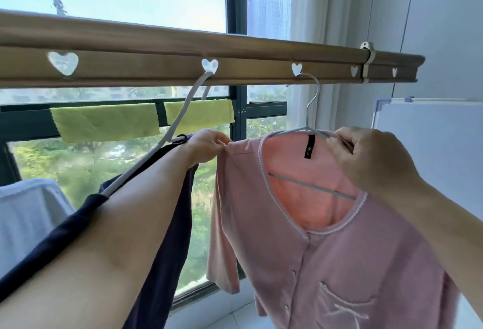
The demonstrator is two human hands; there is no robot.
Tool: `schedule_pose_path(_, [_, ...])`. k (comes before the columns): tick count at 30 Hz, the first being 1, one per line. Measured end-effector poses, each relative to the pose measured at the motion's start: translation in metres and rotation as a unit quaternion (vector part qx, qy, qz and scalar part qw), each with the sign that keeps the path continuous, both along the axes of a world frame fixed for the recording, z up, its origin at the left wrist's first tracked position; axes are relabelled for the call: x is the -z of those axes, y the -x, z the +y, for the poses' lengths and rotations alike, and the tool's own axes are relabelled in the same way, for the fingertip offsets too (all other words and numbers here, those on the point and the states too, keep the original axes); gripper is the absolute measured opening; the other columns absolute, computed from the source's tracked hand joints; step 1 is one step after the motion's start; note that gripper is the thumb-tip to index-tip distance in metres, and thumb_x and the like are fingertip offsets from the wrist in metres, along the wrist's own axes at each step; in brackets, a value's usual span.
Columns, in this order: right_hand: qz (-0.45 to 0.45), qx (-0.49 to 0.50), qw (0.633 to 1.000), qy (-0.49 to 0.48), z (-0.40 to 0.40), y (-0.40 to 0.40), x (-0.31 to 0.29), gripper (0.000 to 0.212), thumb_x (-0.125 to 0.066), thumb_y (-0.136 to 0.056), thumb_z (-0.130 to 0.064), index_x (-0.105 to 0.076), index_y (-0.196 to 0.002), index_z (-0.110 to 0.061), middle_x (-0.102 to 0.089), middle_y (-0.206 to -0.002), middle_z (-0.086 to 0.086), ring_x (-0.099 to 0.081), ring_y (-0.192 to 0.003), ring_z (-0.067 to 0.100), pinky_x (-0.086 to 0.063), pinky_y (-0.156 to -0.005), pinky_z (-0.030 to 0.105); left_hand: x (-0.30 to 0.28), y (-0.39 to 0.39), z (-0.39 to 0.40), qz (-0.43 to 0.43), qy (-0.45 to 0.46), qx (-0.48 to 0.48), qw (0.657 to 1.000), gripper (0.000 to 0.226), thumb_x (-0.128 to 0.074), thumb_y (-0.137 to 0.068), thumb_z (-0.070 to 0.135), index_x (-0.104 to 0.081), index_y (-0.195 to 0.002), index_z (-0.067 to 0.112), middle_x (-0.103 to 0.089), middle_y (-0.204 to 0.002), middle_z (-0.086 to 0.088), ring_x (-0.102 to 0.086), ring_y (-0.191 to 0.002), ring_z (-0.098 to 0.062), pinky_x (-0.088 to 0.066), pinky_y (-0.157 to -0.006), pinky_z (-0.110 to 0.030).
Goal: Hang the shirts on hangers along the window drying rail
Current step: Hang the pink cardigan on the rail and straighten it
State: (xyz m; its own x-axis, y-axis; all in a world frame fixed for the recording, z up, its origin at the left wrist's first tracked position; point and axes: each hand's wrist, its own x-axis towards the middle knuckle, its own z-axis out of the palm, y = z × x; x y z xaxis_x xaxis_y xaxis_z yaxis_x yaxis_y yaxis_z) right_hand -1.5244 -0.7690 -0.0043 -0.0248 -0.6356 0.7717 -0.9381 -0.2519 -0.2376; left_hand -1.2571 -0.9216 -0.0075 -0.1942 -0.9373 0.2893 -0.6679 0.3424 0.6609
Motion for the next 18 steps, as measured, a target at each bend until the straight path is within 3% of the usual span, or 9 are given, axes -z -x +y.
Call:
schedule_pose_path(3, [-0.001,0.001,1.0,-0.004,0.0,-0.003,0.0,0.035,-0.049,-0.09,-0.034,-0.048,-0.062,-0.015,-0.053,-0.052,0.003,-0.051,-0.059,0.032,-0.04,-0.054,0.032,-0.003,-0.01,-0.004,-0.045,0.017,-0.009,0.999,0.015,-0.059,-0.088,0.006,-0.072,-0.09,0.013,-0.069,-0.092,-0.008,-0.06,-0.082,-0.019,-0.052,-0.081,-0.034])
schedule_pose_path(7, [-0.007,-0.018,1.0,-0.012,0.001,-0.008,-0.001,0.042,-0.051,-0.09,-0.032,-0.038,-0.052,-0.02,-0.043,-0.046,-0.001,-0.044,-0.052,0.025,-0.041,-0.055,0.035,-0.007,-0.012,-0.005,-0.111,0.094,-0.085,0.986,0.024,-0.046,-0.092,0.005,-0.069,-0.1,0.006,-0.067,-0.095,-0.01,-0.06,-0.083,-0.025,-0.046,-0.069,-0.029])
schedule_pose_path(12, [-0.01,-0.015,1.0,-0.011,-0.002,-0.017,0.003,0.038,-0.049,-0.091,-0.031,-0.043,-0.057,-0.016,-0.047,-0.047,0.0,-0.047,-0.052,0.025,-0.04,-0.054,0.032,-0.011,-0.007,-0.011,-0.119,0.099,-0.22,0.963,0.025,-0.047,-0.089,0.001,-0.058,-0.112,0.0,-0.06,-0.113,-0.019,-0.054,-0.108,-0.033,-0.046,-0.088,-0.037])
schedule_pose_path(14, [-0.011,-0.001,1.0,-0.002,-0.003,-0.019,0.006,0.034,-0.048,-0.092,-0.033,-0.048,-0.062,-0.016,-0.053,-0.051,0.001,-0.051,-0.056,0.027,-0.037,-0.054,0.029,-0.011,-0.011,-0.014,-0.102,0.092,-0.2,0.97,0.023,-0.046,-0.09,0.0,-0.058,-0.109,0.003,-0.059,-0.116,-0.015,-0.054,-0.106,-0.029,-0.047,-0.085,-0.034])
schedule_pose_path(18, [-0.041,0.005,0.999,-0.02,-0.007,-0.02,0.006,0.03,-0.049,-0.091,-0.038,-0.054,-0.069,-0.018,-0.054,-0.055,-0.002,-0.054,-0.063,0.028,-0.039,-0.058,0.03,-0.016,-0.001,0.002,0.042,0.049,0.019,0.998,0.02,-0.048,-0.092,0.009,-0.066,-0.097,0.017,-0.065,-0.096,0.0,-0.057,-0.081,-0.012,-0.046,-0.065,-0.021])
